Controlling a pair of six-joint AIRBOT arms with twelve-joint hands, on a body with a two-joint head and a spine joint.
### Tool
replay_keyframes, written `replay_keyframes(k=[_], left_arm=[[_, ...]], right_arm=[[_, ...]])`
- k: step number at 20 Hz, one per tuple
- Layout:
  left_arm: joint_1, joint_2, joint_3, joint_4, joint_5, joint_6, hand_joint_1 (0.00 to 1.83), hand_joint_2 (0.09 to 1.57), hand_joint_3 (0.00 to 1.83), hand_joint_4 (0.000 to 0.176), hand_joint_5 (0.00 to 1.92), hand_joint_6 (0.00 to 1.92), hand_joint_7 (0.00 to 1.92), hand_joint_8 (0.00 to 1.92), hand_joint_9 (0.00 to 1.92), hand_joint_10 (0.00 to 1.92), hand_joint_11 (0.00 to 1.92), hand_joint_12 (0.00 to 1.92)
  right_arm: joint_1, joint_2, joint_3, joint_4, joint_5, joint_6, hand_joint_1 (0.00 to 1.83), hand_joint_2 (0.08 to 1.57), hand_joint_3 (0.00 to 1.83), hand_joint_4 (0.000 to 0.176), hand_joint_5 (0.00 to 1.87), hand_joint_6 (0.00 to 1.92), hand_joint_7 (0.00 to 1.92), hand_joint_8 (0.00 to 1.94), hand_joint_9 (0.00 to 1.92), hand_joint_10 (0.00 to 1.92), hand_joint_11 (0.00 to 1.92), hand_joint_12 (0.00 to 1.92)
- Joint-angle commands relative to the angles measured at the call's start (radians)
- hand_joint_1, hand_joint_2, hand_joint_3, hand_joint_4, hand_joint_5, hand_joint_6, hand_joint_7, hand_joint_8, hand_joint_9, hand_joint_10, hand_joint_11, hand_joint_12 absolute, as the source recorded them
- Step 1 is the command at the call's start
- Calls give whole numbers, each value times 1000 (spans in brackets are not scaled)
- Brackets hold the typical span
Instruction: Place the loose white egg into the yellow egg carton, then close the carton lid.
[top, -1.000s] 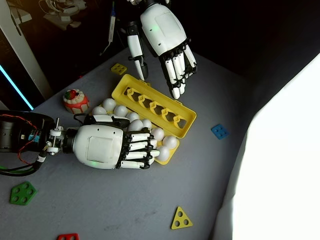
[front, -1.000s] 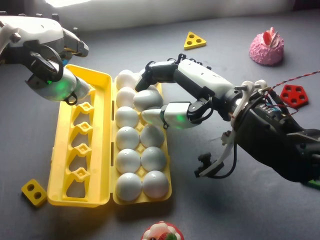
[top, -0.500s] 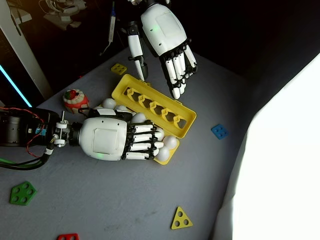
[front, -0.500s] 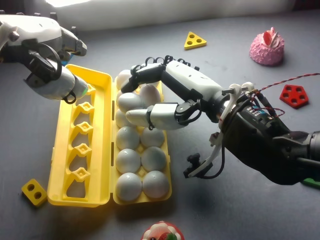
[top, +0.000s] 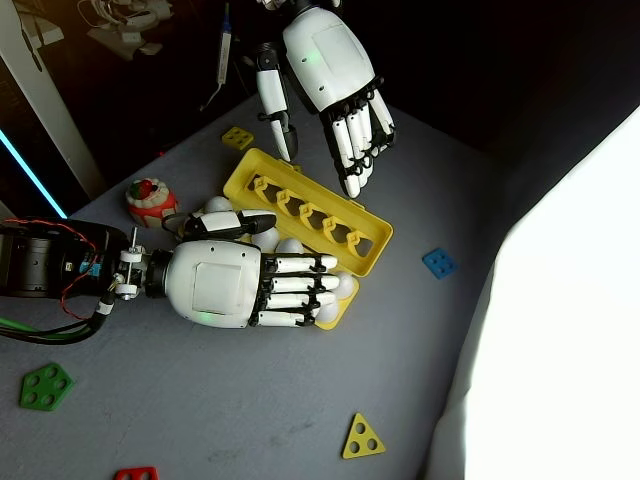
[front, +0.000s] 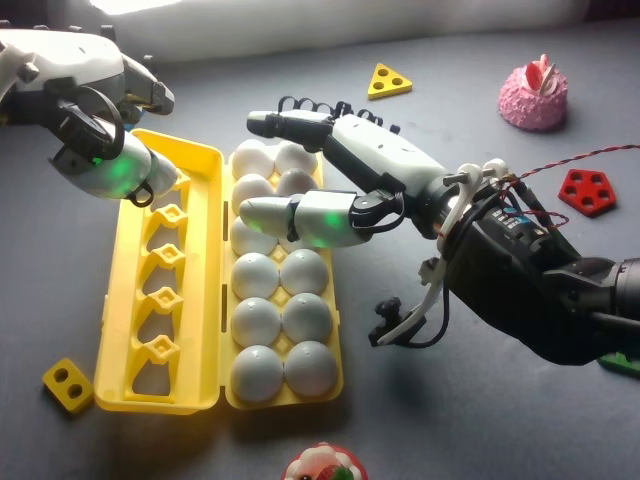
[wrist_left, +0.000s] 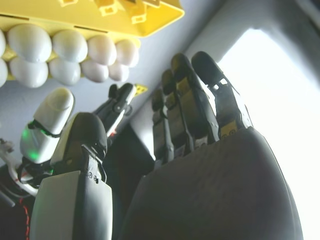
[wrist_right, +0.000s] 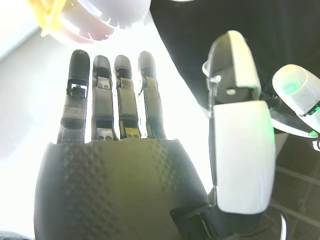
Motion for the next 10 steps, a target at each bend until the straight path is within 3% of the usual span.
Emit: replay_keyframes(k=[1, 2, 6, 10], left_arm=[[-15, 1, 1, 52, 32, 3, 600, 1294, 1, 30, 312, 2, 410, 1, 498, 3, 0, 1312], [-15, 1, 3, 38, 32, 3, 599, 1297, 2, 30, 319, 4, 406, 0, 495, 2, 0, 1299], [-3, -5, 30, -57, 1, -1, 581, 1296, 1, 40, 289, 2, 400, 4, 492, 1, 0, 1284], [20, -9, 79, -69, -20, -146, 590, 1297, 0, 28, 312, 8, 382, 1, 472, 0, 0, 1258]], right_arm=[[11, 14, -4, -42, 119, 11, 728, 1016, 0, 0, 328, 3, 277, 0, 243, 3, 0, 992], [18, 31, -12, -56, 119, 10, 695, 1024, 1, 7, 302, 0, 270, 0, 238, 0, 0, 959], [60, 133, -61, -101, 93, -15, 737, 1012, 0, 0, 330, 9, 283, 2, 253, 6, 0, 1065], [96, 291, -141, -155, 1, -40, 720, 1019, 1, 0, 348, 10, 271, 3, 248, 3, 0, 996]])
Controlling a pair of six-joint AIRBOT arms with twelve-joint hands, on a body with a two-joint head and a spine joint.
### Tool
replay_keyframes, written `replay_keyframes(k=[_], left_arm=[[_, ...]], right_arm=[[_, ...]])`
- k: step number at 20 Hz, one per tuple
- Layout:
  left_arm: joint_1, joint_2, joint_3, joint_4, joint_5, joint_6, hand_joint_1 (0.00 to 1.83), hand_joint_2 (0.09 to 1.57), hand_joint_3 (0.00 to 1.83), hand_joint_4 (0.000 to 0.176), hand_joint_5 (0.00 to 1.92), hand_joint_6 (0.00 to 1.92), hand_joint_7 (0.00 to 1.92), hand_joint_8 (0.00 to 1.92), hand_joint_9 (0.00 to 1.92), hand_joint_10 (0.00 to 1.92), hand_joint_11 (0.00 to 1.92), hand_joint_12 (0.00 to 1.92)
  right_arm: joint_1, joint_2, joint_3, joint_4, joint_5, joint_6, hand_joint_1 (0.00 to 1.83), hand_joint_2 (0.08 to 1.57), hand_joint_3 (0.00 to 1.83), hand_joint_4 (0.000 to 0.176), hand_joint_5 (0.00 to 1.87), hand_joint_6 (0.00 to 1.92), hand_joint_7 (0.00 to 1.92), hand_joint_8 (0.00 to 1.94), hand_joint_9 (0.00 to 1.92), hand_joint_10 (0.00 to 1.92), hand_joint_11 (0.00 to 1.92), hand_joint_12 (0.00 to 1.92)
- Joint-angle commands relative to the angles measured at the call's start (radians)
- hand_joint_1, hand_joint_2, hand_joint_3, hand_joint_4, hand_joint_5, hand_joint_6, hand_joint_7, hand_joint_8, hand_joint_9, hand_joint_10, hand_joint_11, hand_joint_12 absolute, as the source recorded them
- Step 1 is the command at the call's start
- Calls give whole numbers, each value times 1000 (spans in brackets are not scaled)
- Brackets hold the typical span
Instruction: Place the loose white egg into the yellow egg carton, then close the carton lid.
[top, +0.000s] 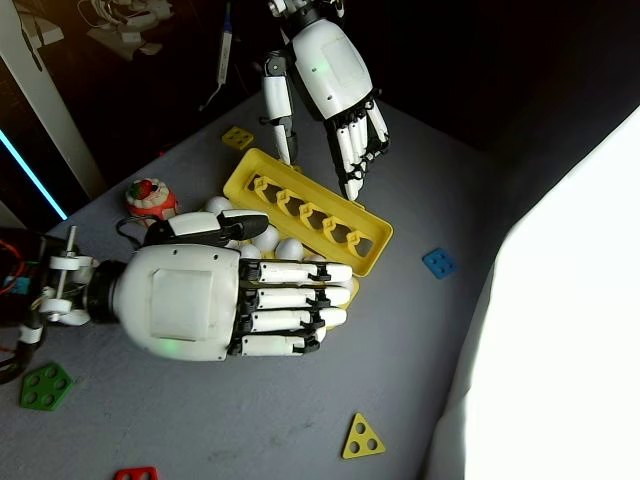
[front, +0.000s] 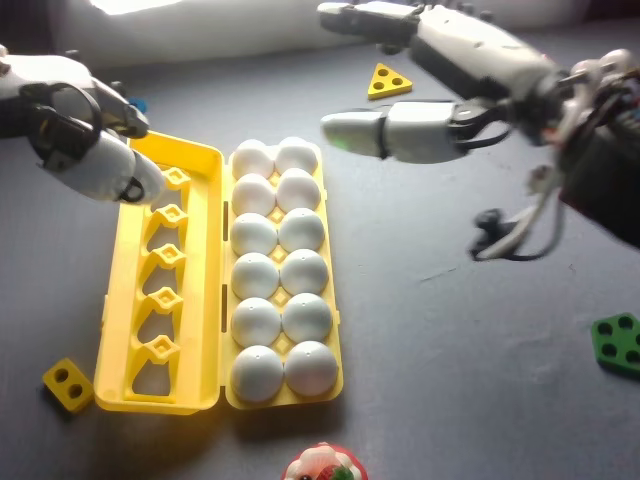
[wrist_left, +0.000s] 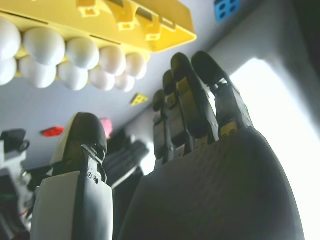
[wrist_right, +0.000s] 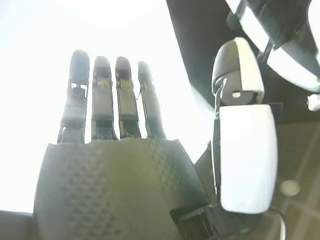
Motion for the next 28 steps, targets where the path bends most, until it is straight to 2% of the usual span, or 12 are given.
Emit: replay_keyframes(k=[1, 3, 6, 7, 10, 11, 13, 18, 21, 24, 27, 28], left_arm=[[-6, -4, 12, 51, 24, -29, 582, 1300, 2, 33, 303, 3, 380, 1, 476, 3, 0, 1258], [-4, -9, 34, 50, 8, -81, 591, 1300, 1, 33, 314, 6, 370, 0, 458, 0, 0, 1241], [2, -15, 64, 57, -24, -181, 623, 1297, 0, 33, 341, 10, 355, 2, 399, 2, 0, 1136], [2, -15, 71, 64, -39, -205, 641, 1288, 0, 19, 381, 21, 405, 19, 427, 14, 0, 1125], [9, -17, 82, 64, -87, -281, 614, 1290, 0, 17, 397, 7, 440, 9, 466, 16, 0, 1142], [13, -17, 82, 64, -101, -306, 648, 1277, 0, 6, 391, 3, 436, 4, 467, 13, 0, 1172], [18, -17, 83, 60, -131, -342, 639, 1282, 0, 1, 366, 0, 442, 5, 464, 9, 0, 1185], [45, -17, 81, 22, -186, -425, 586, 1297, 3, 4, 331, 3, 365, 1, 466, 4, 0, 1234], [77, -20, 77, 4, -186, -492, 570, 1296, 0, 2, 348, 7, 350, 1, 472, 4, 4, 1279], [111, -31, 75, -1, -186, -554, 442, 1306, 3, 0, 426, 18, 492, 19, 531, 18, 0, 1269], [158, -34, 62, -7, -178, -641, 351, 1327, 6, 10, 467, 18, 540, 14, 557, 20, 4, 1283], [170, -36, 60, -8, -176, -661, 359, 1323, 3, 8, 465, 15, 542, 12, 568, 23, 13, 1286]], right_arm=[[13, 28, -11, -34, 67, 6, 706, 1022, 2, 0, 356, 13, 278, 6, 259, 8, 0, 988], [10, 120, -64, -46, 40, 7, 683, 1031, 3, 0, 348, 5, 270, 1, 229, 7, 0, 817], [-32, 263, -152, -46, 21, 7, 629, 1014, 0, 3, 353, 4, 296, 5, 260, 16, 0, 1036], [-45, 303, -178, -49, 15, 8, 602, 1023, 2, 0, 368, 9, 321, 8, 271, 20, 0, 1015], [-67, 425, -252, -91, -16, 11, 602, 1006, 0, 0, 431, 26, 365, 5, 302, 30, 0, 1189], [-67, 454, -269, -92, -34, 9, 595, 1007, 0, 0, 443, 26, 334, 4, 271, 16, 0, 1098], [-71, 499, -295, -96, -54, -18, 554, 1021, 5, 0, 443, 18, 305, 7, 256, 9, 0, 969], [-110, 623, -367, -110, -69, -39, 503, 1028, 0, 0, 366, 0, 317, 6, 299, 27, 0, 1226], [-131, 651, -383, -149, -41, -77, 483, 1041, 2, 0, 343, 6, 289, 6, 293, 25, 0, 1134], [-84, 650, -381, -152, -183, -160, 485, 1047, 3, 0, 405, 31, 342, 18, 300, 29, 0, 1219], [-76, 633, -381, -151, -191, -167, 512, 1055, 1, 0, 385, 12, 347, 6, 267, 13, 0, 967], [-76, 631, -381, -148, -191, -163, 537, 1055, 0, 0, 393, 12, 363, 7, 282, 19, 0, 996]])
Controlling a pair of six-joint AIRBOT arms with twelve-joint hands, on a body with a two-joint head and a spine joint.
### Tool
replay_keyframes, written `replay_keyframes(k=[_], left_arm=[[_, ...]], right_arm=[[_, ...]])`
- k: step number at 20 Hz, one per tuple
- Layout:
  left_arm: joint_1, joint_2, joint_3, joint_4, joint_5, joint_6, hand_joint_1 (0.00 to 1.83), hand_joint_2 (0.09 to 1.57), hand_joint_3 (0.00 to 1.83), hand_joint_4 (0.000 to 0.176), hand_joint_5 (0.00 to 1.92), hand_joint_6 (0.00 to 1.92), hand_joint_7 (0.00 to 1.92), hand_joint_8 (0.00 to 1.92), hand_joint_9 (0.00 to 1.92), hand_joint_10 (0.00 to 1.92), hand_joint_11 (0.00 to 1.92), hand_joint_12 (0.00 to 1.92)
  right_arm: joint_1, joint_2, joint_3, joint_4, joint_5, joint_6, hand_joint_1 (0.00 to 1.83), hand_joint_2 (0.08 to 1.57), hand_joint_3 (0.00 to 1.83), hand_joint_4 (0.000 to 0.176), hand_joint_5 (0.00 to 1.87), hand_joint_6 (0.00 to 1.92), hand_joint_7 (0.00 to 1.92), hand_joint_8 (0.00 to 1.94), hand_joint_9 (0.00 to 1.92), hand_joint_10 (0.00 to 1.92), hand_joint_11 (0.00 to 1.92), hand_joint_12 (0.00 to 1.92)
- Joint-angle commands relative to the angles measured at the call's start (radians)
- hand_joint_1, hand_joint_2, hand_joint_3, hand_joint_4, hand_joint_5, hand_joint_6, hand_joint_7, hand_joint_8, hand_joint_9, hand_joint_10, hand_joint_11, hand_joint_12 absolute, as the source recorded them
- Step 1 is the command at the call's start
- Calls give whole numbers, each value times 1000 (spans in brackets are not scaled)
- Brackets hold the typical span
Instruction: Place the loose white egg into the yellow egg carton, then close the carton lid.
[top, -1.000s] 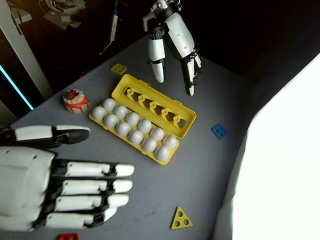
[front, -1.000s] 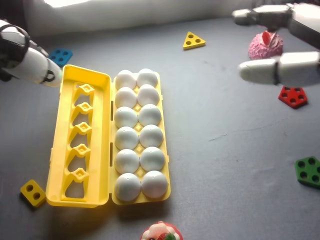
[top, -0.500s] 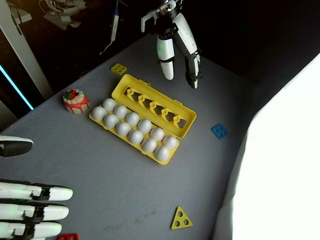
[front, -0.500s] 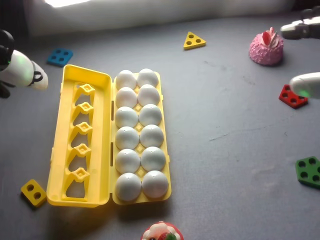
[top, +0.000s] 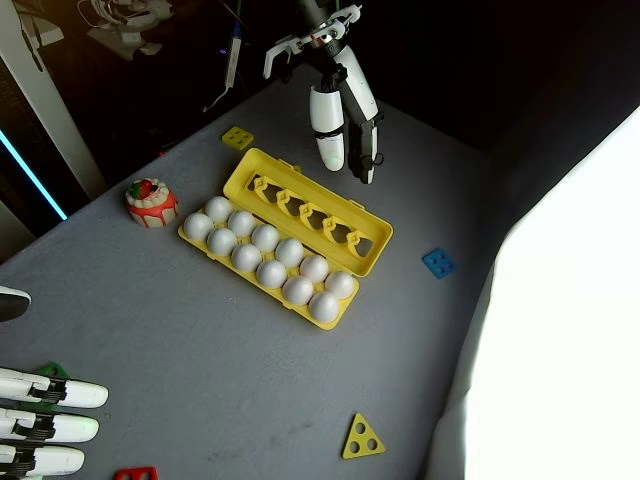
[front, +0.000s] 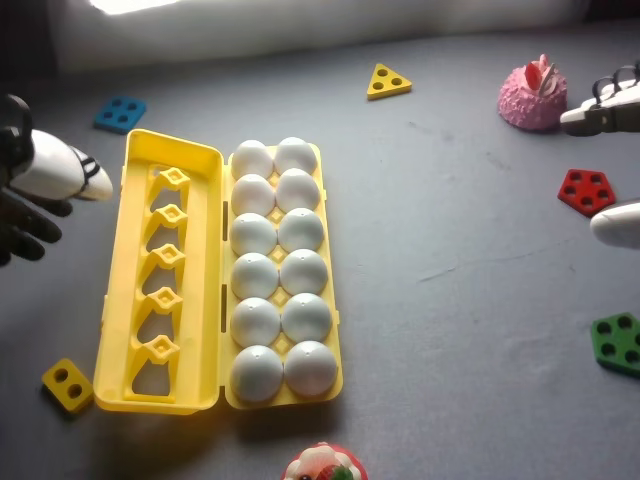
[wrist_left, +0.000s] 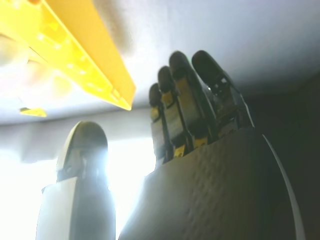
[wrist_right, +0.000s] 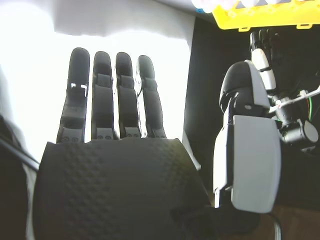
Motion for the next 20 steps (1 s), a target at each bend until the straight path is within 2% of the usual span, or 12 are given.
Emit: replay_keyframes(k=[1, 2, 3, 5, 6, 9, 11, 15, 20], left_arm=[[6, -5, -2, 45, 15, -25, 373, 1306, 0, 7, 485, 14, 549, 8, 590, 26, 47, 1263], [14, -8, -2, 45, 19, -36, 399, 1298, 0, 2, 492, 10, 538, 2, 580, 17, 22, 1276], [26, -12, -2, 45, 24, -54, 400, 1294, 0, 7, 484, 5, 546, 4, 583, 17, 28, 1282], [45, -18, -2, 45, 29, -85, 327, 1304, 1, 30, 434, 0, 518, 0, 546, 1, 0, 1293], [53, -21, -2, 45, 30, -100, 307, 1307, 3, 36, 427, 0, 518, 1, 550, 3, 0, 1297], [73, -28, 0, 45, 32, -124, 329, 1306, 2, 25, 420, 2, 538, 7, 570, 11, 16, 1322], [83, -32, 2, 45, 33, -140, 366, 1297, 0, 16, 458, 15, 566, 14, 597, 21, 41, 1327], [110, -37, 2, 45, 36, -188, 374, 1297, 0, 6, 458, 9, 568, 8, 602, 20, 48, 1316], [122, -43, -2, 45, 36, -227, 330, 1308, 2, 0, 493, 16, 605, 15, 609, 19, 42, 1308]], right_arm=[[12, 7, 1, 3, 118, 20, 566, 1046, 0, 0, 413, 18, 388, 10, 307, 28, 0, 1090], [12, 7, 1, 3, 118, 32, 505, 1059, 2, 0, 423, 19, 383, 5, 299, 24, 0, 1145], [12, 7, 1, 3, 119, 34, 454, 1081, 7, 0, 401, 7, 341, 0, 263, 8, 0, 1091], [11, 7, 1, 2, 124, 34, 422, 1091, 6, 0, 390, 2, 302, 1, 256, 4, 0, 1031], [11, 7, 1, 2, 124, 33, 425, 1087, 3, 0, 393, 2, 292, 3, 271, 10, 0, 1093], [11, 7, 1, 2, 131, 33, 460, 1094, 0, 0, 369, 0, 282, 5, 288, 17, 0, 1124], [11, 7, 1, 2, 131, 33, 435, 1094, 0, 0, 384, 5, 296, 5, 295, 19, 0, 1064], [11, 6, 1, 2, 131, 33, 373, 1097, 1, 0, 367, 3, 292, 2, 277, 10, 0, 993], [9, 5, 1, 2, 131, 33, 396, 1090, 1, 0, 399, 10, 312, 5, 299, 17, 0, 1052]])
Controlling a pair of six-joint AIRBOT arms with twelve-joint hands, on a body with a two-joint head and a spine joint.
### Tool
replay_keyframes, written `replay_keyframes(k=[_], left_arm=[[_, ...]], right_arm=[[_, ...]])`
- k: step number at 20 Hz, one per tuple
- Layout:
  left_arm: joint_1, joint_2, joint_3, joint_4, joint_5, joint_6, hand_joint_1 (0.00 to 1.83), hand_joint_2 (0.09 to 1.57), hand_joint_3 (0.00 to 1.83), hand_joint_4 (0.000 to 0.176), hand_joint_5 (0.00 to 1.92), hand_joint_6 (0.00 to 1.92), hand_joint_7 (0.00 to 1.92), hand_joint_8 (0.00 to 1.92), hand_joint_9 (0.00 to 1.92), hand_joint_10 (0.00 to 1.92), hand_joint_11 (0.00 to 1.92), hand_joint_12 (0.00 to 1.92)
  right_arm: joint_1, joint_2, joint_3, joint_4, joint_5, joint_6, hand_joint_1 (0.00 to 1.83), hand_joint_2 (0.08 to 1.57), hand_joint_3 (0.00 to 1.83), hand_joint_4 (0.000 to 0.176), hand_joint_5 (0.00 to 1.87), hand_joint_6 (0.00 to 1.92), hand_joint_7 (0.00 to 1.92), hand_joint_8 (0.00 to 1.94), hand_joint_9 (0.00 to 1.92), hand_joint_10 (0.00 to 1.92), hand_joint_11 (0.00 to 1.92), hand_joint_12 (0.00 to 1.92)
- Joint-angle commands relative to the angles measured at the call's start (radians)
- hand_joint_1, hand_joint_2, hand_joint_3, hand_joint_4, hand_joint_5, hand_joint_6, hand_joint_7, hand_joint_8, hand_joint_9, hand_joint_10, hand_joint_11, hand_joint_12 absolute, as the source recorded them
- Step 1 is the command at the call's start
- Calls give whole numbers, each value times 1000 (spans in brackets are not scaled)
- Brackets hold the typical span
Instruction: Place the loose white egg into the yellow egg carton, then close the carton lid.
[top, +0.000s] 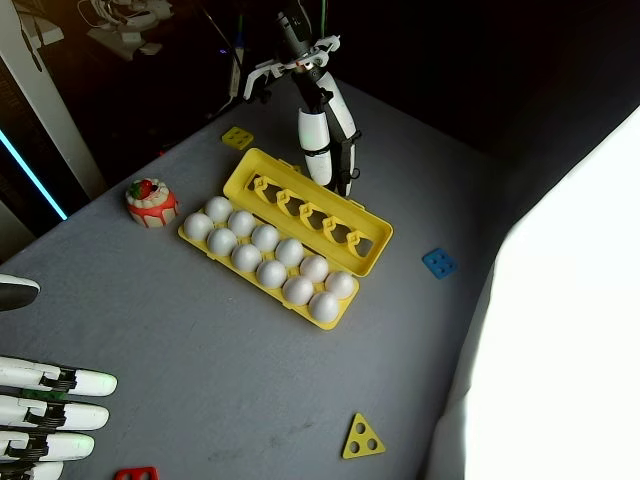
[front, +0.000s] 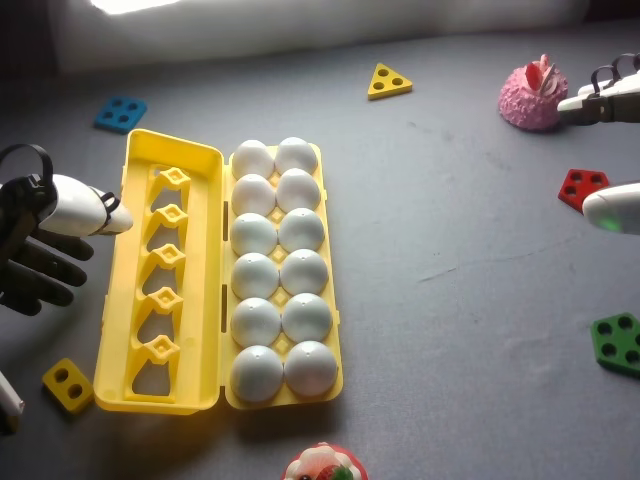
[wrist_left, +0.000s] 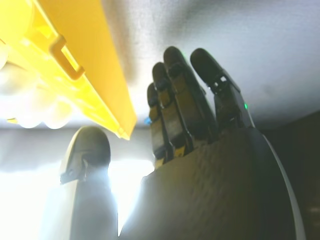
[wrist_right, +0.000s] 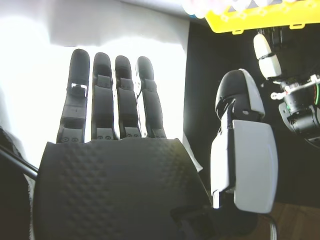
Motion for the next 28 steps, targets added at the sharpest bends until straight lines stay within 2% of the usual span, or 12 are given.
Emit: replay_keyframes(k=[1, 4, 8, 10, 16, 20, 21, 23, 24, 26, 28], left_arm=[[0, -6, 0, 42, 1, -12, 334, 1306, 1, 0, 491, 14, 607, 15, 609, 19, 45, 1307], [6, -10, -7, 36, 1, -43, 387, 1292, 0, 0, 507, 15, 629, 15, 645, 30, 87, 1300], [7, -13, -12, 27, 1, -50, 373, 1304, 1, 0, 494, 1, 618, 4, 632, 20, 72, 1350], [13, -17, -15, 26, 3, -70, 389, 1301, 0, 0, 485, 1, 612, 1, 635, 21, 74, 1350], [25, -30, -25, 19, 14, -116, 438, 1291, 0, 0, 525, 13, 647, 10, 655, 26, 95, 1391], [29, -32, -28, 19, 18, -128, 395, 1306, 2, 0, 527, 6, 650, 5, 661, 28, 54, 1427], [25, -32, -26, 19, 19, -128, 397, 1306, 2, 0, 531, 7, 644, 2, 660, 27, 61, 1434], [12, -32, -23, 20, 19, -127, 405, 1309, 2, 0, 517, 1, 642, 2, 656, 26, 47, 1437], [-43, -40, -14, 19, 13, -111, 414, 1306, 1, 0, 531, 6, 652, 6, 673, 34, 70, 1437], [-79, -48, -11, 19, 2, -91, 417, 1307, 1, 0, 535, 7, 647, 4, 676, 35, 71, 1436], [-126, -57, -8, 19, -13, -59, 417, 1314, 4, 0, 543, 10, 639, 0, 663, 30, 75, 1443]], right_arm=[[9, 5, 1, -1, 114, 6, 382, 1101, 5, 0, 388, 5, 305, 2, 288, 11, 0, 1049], [9, 5, 1, -1, 114, 6, 427, 1097, 1, 0, 411, 10, 316, 3, 302, 16, 0, 1130], [9, 5, 1, -1, 115, 5, 415, 1090, 0, 0, 404, 5, 300, 1, 296, 12, 0, 1055], [8, 5, 1, -1, 116, 5, 387, 1086, 0, 0, 425, 10, 311, 3, 308, 16, 0, 1118], [7, 5, 1, -1, 118, 3, 383, 1097, 2, 0, 429, 8, 324, 4, 303, 12, 0, 1027], [7, 5, 1, -1, 119, 2, 370, 1099, 3, 0, 432, 9, 318, 1, 303, 11, 0, 1026], [7, 5, 1, -1, 119, 1, 362, 1103, 3, 0, 430, 6, 300, 4, 288, 4, 0, 934], [7, 5, 1, -1, 119, 0, 360, 1104, 3, 0, 440, 10, 294, 3, 279, 0, 0, 911], [7, 5, 1, -1, 120, 0, 355, 1107, 2, 0, 437, 7, 293, 2, 282, 2, 0, 993], [7, 5, 1, -1, 120, -1, 366, 1103, 0, 0, 448, 11, 300, 4, 281, 1, 0, 1001], [7, 5, 1, -1, 121, -1, 380, 1100, 0, 0, 462, 11, 328, 7, 310, 12, 0, 1116]])
